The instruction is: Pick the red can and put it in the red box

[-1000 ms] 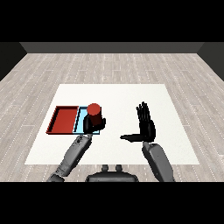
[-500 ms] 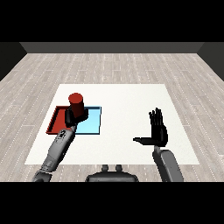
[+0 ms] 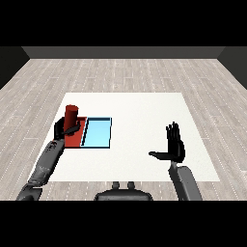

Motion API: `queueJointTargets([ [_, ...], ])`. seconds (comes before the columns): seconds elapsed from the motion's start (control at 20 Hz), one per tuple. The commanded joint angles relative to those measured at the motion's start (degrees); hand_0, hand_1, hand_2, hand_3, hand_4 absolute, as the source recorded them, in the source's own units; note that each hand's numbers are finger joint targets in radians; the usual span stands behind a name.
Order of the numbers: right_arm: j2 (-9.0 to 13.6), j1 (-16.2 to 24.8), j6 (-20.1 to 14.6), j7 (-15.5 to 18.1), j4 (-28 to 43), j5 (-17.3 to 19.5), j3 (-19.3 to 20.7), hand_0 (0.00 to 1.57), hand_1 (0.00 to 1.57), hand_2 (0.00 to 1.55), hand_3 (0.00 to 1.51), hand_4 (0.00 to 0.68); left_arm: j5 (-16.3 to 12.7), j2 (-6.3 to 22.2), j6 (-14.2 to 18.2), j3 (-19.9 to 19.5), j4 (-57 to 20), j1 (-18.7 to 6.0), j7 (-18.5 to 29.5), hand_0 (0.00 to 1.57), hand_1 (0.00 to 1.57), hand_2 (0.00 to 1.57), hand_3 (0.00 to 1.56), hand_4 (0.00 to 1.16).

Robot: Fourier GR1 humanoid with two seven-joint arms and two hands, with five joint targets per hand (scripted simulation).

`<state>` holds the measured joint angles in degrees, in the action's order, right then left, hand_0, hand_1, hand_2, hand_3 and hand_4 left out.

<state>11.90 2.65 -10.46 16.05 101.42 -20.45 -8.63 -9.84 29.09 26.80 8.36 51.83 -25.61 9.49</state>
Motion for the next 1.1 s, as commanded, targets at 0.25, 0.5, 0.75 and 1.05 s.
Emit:
queueJointTargets([
  [0.25,-0.84,-2.37,0.4,1.21,-4.85,0.16,1.32,0.0,0.0,0.0,0.0,0.0,7.14,3.24,-2.29,1.22,-29.74,-9.05,-7.26,0.94,0.94,0.85,0.67,0.89],
  [0.5,-0.96,-5.97,2.28,4.02,-11.7,-0.14,3.35,0.0,0.0,0.0,0.0,0.0,8.44,-1.79,-4.15,1.4,-40.19,-11.55,-5.07,0.96,0.96,0.91,0.0,0.72],
  [0.75,-1.75,-4.0,2.66,6.6,-11.51,1.31,2.14,0.0,0.0,0.0,0.0,0.0,10.34,-0.69,-12.25,2.63,-45.12,-12.82,-2.7,0.0,0.0,0.0,0.0,0.56],
  [1.05,-2.23,-7.54,3.3,6.26,-14.54,0.34,3.67,0.0,0.0,0.0,0.0,0.0,5.82,1.34,-11.3,-3.14,-45.99,-14.64,0.66,0.0,0.0,0.0,0.0,0.0],
])
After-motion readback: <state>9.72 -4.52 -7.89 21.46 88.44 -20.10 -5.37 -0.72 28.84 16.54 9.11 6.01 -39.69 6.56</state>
